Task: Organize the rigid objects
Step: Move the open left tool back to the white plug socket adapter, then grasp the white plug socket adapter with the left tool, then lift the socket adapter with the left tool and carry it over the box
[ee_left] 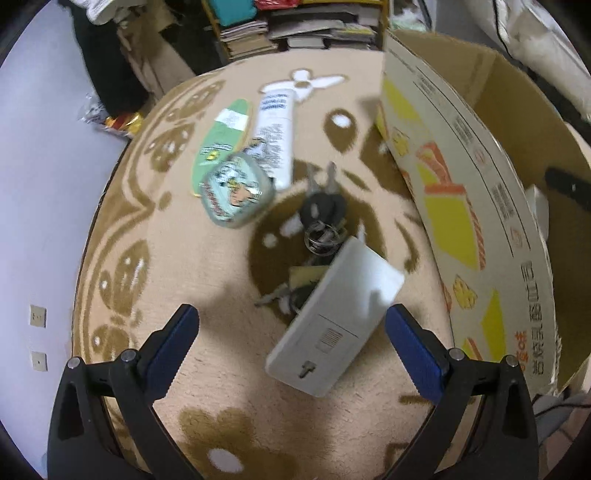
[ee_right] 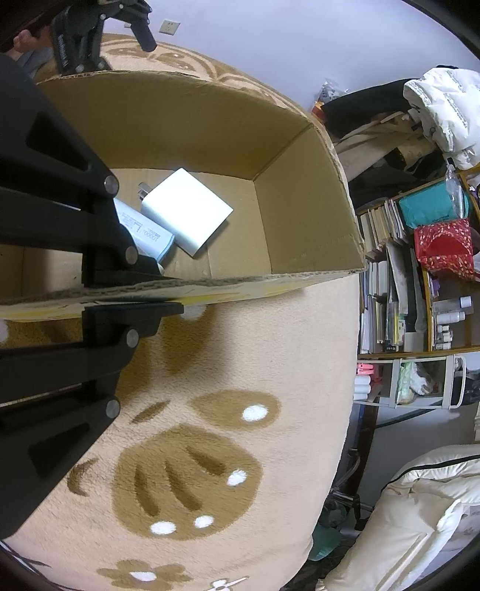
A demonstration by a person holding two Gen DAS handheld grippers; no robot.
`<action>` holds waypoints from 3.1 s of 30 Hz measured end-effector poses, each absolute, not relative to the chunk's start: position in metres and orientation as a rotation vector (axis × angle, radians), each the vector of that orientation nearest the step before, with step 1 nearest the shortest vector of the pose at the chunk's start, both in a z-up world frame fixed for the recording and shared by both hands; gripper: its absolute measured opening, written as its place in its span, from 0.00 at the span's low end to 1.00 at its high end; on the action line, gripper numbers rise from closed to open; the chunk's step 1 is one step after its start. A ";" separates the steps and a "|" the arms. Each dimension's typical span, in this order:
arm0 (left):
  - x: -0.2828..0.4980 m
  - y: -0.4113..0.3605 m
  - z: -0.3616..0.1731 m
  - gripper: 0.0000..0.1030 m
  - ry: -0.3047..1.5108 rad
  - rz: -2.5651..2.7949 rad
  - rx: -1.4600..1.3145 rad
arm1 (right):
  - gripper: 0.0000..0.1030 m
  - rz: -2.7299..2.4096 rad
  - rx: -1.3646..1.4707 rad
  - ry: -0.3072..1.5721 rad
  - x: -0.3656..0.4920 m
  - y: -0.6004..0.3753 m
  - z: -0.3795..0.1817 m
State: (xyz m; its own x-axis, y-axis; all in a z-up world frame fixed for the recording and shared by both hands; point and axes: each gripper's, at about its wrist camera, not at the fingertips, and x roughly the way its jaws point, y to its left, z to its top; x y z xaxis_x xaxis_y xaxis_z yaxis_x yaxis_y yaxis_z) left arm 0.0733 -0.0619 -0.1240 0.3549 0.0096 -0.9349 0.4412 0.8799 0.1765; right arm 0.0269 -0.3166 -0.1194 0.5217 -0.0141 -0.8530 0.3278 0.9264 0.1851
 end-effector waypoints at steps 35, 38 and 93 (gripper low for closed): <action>0.058 -0.095 -0.162 0.58 1.218 -0.311 0.592 | 0.06 -0.213 0.345 1.010 0.025 -0.314 -0.124; 0.060 -0.095 -0.163 0.59 1.222 -0.303 0.585 | 0.06 -0.213 0.346 1.010 0.025 -0.314 -0.124; 0.067 -0.124 0.006 0.49 0.817 -0.363 0.246 | 0.06 -0.214 0.366 1.005 0.024 -0.317 -0.122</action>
